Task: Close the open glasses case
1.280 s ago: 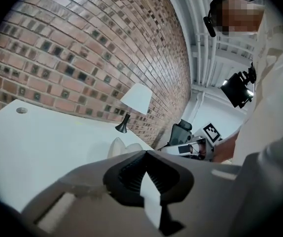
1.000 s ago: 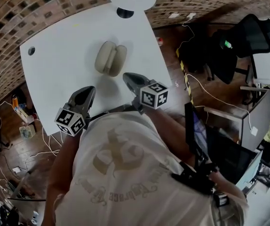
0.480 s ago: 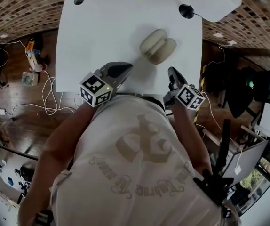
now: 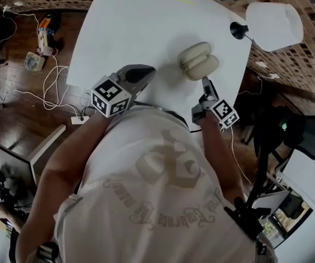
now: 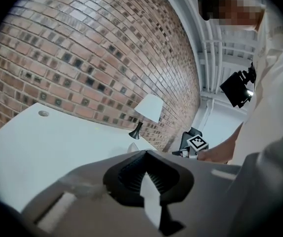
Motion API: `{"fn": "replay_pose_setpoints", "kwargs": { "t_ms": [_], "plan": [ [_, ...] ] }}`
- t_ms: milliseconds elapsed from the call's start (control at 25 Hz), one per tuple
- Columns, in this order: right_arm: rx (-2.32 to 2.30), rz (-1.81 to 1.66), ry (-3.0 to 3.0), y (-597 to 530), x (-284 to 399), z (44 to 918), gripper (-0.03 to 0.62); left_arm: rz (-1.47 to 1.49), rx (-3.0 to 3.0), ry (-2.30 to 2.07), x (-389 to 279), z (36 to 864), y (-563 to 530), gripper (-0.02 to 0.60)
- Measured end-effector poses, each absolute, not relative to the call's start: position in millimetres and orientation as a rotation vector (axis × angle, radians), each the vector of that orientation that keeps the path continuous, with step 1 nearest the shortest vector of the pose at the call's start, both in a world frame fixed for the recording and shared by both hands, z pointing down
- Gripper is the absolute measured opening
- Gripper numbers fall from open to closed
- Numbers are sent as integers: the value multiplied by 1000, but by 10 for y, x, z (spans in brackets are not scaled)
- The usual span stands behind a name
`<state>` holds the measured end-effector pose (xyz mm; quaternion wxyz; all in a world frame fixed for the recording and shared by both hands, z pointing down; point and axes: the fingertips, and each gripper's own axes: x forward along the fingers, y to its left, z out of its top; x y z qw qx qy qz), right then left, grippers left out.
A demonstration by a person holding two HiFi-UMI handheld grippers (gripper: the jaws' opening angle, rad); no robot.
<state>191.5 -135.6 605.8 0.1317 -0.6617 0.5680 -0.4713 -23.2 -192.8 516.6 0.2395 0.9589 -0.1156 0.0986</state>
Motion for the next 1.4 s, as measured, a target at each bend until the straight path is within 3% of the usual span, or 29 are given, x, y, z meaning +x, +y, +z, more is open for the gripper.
{"fn": "replay_pose_setpoints", "kwargs": {
  "t_ms": [560,920,1160,1400],
  "plan": [
    [-1932,-1592,1650,-1607,1912,6483,209,244,2568,-484,-493,5229,-1960,5],
    [-1934,-1650,1686,-1542,2105,6447,109,229,2581,-453,-385,5199,-1923,5],
    [-2028,-1659,1842,-1411,2218,6314,110,222,2589,-404,-214,5201,-1890,5],
    [-2126,-1551,2099,-1485,1982,6048,157,222,2593,-379,-124,5192,-1880,5]
  ]
}}
